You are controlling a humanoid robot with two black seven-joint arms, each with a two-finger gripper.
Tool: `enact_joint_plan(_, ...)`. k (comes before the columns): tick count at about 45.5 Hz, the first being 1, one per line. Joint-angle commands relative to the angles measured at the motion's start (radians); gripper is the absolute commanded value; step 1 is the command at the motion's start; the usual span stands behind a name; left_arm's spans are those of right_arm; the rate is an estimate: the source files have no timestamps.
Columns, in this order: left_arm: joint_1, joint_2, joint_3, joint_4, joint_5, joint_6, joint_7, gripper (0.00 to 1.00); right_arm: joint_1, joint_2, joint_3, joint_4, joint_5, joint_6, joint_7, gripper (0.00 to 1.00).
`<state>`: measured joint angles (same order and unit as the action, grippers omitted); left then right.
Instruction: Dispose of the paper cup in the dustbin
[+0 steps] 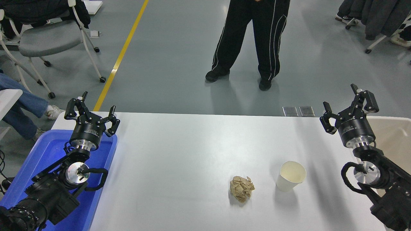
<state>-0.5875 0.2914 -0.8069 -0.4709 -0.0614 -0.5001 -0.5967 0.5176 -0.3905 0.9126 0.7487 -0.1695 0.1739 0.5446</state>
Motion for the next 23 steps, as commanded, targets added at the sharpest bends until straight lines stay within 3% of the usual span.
enact_joint_plan(1,0.0,0.0,0.0,0.0,0.0,0.0,0.002,1.0,-0.002,0.001,0.0,0.0,0.001,-0.001,0.0,1.0)
enact_joint_plan(23,0.0,0.0,0.0,0.0,0.0,0.0,0.0,1.0,0.004,0.001,-0.001,-0.009,-0.001,-0.005,0.0,1.0)
